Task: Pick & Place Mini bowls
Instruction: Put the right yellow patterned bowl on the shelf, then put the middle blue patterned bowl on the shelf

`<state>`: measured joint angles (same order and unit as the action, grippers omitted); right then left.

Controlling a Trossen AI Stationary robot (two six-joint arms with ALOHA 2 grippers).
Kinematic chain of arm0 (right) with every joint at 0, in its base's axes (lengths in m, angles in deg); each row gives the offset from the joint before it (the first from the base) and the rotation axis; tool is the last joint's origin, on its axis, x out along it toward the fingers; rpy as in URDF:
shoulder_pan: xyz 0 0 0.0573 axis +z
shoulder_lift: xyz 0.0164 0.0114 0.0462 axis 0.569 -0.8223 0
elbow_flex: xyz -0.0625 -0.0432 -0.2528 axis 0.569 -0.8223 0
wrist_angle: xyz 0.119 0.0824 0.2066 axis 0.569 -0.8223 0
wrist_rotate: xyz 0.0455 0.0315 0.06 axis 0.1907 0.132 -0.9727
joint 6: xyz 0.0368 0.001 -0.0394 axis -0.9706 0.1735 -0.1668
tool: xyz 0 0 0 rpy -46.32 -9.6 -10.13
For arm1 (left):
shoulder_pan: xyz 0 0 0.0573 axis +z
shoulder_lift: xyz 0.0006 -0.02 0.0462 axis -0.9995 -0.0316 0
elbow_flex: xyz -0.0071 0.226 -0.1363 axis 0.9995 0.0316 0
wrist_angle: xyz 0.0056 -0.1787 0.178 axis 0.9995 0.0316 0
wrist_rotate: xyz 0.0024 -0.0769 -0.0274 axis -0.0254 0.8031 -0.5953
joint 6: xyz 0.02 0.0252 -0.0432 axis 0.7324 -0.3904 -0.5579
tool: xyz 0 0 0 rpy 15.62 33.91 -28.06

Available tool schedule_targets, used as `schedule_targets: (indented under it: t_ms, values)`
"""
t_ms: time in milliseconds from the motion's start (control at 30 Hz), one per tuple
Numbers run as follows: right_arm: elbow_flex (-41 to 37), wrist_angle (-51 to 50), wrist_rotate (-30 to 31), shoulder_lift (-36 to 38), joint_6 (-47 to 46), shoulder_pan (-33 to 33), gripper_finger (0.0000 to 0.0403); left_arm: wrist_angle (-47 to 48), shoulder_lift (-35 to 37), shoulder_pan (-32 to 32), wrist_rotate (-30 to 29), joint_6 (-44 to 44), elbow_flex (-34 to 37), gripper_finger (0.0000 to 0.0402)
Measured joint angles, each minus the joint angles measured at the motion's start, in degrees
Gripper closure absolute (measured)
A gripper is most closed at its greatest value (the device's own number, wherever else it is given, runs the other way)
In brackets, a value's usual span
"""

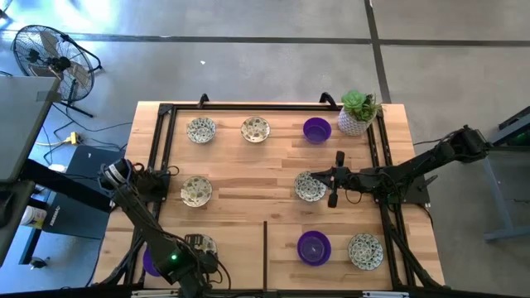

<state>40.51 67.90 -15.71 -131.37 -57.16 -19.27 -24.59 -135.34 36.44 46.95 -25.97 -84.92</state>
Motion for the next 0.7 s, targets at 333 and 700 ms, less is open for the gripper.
schedule_targets:
  t_ms: [333, 700]
  values:
    - [0.0, -0.3, 0.0, 0.0, 0.0, 0.0, 0.0401, 0.2, 0.0, 0.0, 0.7, -1.6, 0.0, 0.0213]
    - [0.0, -0.4, 0.0, 0.0, 0.1, 0.0, 0.0402, 3.5, 0.1, 0.0, 4.0, -1.9, -2.0, 0.0211]
